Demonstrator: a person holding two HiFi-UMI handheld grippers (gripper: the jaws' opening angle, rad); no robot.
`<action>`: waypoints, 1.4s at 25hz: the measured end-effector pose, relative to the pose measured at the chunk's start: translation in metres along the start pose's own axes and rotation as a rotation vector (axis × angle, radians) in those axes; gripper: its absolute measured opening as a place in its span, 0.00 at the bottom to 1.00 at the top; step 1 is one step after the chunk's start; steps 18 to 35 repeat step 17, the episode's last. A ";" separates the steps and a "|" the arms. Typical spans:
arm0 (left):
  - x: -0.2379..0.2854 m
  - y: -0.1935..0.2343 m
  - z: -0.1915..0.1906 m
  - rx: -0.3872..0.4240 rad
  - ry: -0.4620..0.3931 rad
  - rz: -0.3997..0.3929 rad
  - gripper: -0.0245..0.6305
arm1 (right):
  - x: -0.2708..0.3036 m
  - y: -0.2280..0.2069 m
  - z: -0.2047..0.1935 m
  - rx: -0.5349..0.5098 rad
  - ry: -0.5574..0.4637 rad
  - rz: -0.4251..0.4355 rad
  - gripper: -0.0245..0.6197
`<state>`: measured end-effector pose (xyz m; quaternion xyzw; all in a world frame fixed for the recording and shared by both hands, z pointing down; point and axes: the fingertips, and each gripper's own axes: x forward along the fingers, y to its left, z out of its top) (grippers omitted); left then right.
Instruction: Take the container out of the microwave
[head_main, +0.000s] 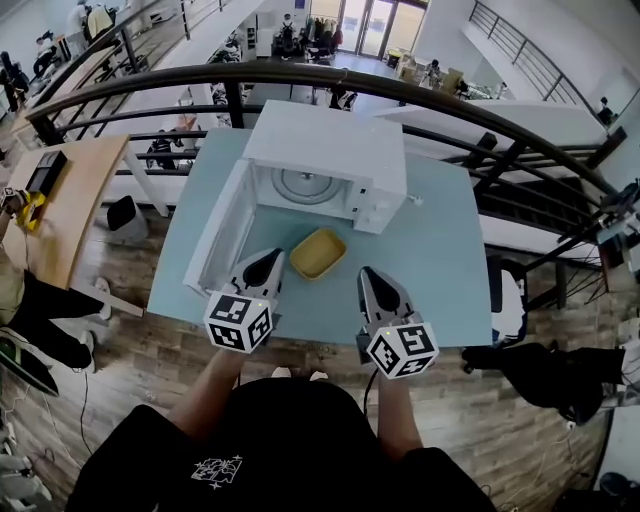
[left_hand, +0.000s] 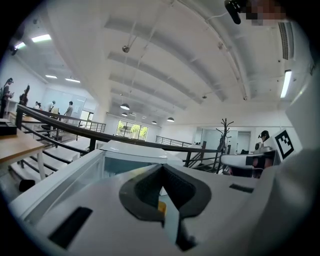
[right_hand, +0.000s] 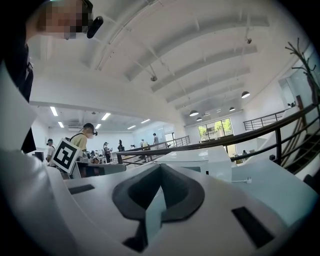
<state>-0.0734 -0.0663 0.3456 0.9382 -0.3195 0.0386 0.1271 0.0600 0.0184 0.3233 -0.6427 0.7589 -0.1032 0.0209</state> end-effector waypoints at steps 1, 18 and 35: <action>0.000 -0.002 0.000 0.006 -0.001 0.002 0.05 | -0.002 -0.001 0.001 -0.003 -0.001 0.004 0.05; -0.002 -0.032 0.004 0.079 -0.004 -0.038 0.05 | -0.006 -0.009 0.009 -0.021 -0.008 0.034 0.05; -0.002 -0.032 0.004 0.079 -0.004 -0.038 0.05 | -0.006 -0.009 0.009 -0.021 -0.008 0.034 0.05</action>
